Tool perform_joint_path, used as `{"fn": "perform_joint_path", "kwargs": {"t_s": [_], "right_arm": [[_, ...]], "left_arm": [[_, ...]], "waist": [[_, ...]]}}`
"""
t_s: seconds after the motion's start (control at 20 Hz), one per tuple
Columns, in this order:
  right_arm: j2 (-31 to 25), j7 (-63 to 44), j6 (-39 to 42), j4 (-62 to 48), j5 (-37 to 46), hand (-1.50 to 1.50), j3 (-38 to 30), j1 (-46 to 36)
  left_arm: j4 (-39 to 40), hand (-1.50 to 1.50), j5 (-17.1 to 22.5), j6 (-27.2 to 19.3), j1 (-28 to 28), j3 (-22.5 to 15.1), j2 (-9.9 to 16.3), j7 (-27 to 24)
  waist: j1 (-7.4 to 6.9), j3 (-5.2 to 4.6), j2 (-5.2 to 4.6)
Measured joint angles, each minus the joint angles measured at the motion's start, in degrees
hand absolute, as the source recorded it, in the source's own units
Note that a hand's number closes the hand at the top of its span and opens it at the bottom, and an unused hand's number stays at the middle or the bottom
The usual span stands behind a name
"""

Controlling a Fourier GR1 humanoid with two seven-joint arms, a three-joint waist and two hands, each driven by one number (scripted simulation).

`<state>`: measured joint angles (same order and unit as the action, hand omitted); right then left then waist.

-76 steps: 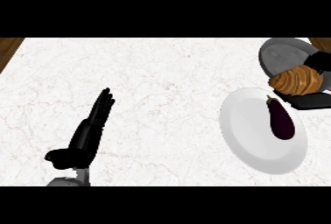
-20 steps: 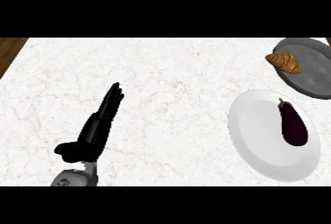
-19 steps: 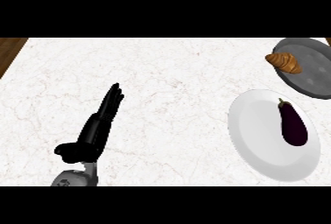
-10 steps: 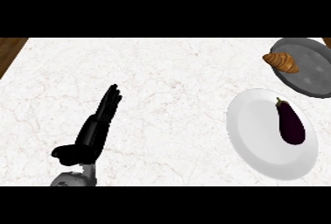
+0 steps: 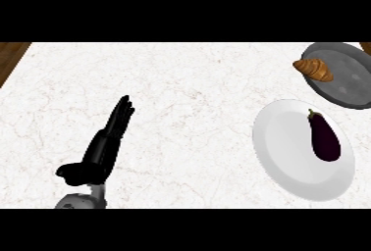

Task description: Pick the croissant from the plate and place it in the pan

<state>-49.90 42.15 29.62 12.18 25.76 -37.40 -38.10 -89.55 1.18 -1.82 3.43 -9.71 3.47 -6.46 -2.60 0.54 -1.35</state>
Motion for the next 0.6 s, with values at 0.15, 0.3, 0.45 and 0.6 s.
{"fn": "perform_joint_path", "kwargs": {"t_s": [0.15,0.3,0.45,0.6], "right_arm": [[-0.21,0.78,-0.71,0.52,0.25,-1.50,0.87,0.95],[-0.24,1.17,-1.27,0.68,0.40,-1.50,1.65,1.36],[-0.55,1.51,-1.92,0.94,0.41,-1.50,2.21,1.11],[-0.50,2.84,-3.52,1.29,0.45,-1.50,2.71,1.57]], "left_arm": [[-0.29,0.00,-0.17,-0.29,0.20,-0.16,-0.32,0.31],[-0.04,0.00,0.03,0.13,-0.06,0.11,-0.07,-0.35],[0.27,0.00,-0.24,0.00,-0.05,-0.24,-0.42,-0.33],[0.56,0.00,-0.49,-0.17,0.43,-0.23,-0.53,-0.08]], "waist": [[-0.01,0.00,0.03],[-0.13,-0.01,0.02],[-0.25,0.00,-0.02],[-0.16,0.00,-0.02]]}}
